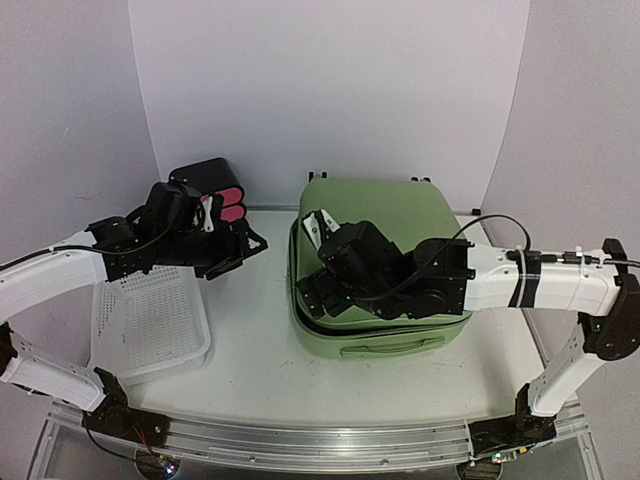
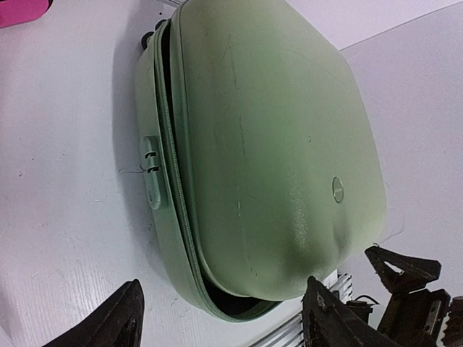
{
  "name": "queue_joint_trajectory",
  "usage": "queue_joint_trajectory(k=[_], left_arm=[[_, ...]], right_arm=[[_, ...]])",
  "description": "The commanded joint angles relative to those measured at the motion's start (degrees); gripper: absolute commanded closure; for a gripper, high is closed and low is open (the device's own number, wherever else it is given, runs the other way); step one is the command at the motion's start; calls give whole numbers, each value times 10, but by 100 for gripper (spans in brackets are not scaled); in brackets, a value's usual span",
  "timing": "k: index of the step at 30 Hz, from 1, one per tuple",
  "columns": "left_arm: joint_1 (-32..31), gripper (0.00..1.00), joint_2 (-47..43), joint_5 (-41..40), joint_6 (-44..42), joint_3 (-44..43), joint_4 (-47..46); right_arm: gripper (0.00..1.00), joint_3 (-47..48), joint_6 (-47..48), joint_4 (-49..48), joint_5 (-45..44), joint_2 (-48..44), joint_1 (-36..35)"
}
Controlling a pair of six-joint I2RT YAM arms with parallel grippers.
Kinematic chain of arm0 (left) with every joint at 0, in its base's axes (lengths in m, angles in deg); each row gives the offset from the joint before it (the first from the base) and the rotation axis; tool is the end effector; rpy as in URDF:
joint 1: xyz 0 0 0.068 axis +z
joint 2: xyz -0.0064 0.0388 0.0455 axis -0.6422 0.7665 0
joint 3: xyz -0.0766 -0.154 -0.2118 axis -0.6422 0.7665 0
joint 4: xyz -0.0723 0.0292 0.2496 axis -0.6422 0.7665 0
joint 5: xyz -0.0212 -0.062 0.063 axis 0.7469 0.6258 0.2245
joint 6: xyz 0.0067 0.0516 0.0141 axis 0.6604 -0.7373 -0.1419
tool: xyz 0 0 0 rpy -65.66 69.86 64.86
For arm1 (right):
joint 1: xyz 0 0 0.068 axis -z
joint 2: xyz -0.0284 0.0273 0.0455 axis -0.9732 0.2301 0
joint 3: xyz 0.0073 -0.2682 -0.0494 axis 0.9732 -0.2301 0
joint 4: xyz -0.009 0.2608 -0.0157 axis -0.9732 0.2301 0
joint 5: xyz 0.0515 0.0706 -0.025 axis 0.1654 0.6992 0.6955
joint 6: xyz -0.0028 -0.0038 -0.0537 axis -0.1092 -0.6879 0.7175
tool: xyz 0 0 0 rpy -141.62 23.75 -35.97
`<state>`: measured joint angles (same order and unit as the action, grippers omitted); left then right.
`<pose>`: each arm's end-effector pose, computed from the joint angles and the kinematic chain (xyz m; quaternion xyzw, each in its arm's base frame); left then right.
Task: Open, take out, and arrange the luggage
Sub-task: Open the luggage at the center of the board.
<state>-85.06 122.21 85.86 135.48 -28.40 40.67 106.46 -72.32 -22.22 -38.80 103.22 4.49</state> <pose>0.1885 -0.1929 0.3226 -0.0257 0.8717 -0.3843 0.3029 0.1359 0.3553 0.3398 -0.2232 0.7694 0.1891 0.5678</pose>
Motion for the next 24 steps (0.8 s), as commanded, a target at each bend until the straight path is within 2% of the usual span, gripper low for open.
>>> queue_joint_trajectory(k=[1,9,13,17,24], left_arm=[[16,24,-1,21,-28,5,-4],[38,23,45,59,-37,-3,-35],[38,15,83,104,-42,-13,-96],[38,4,130,129,-34,-43,-107],[38,3,181,146,-14,-60,-126]], right_arm=[[2,16,-4,13,-4,-18,-1],[2,-25,-13,0,-9,-52,0],[2,-36,-3,-11,-26,-63,0],[2,-45,6,-19,-38,-75,0],[2,-68,10,-22,-59,-110,0]])
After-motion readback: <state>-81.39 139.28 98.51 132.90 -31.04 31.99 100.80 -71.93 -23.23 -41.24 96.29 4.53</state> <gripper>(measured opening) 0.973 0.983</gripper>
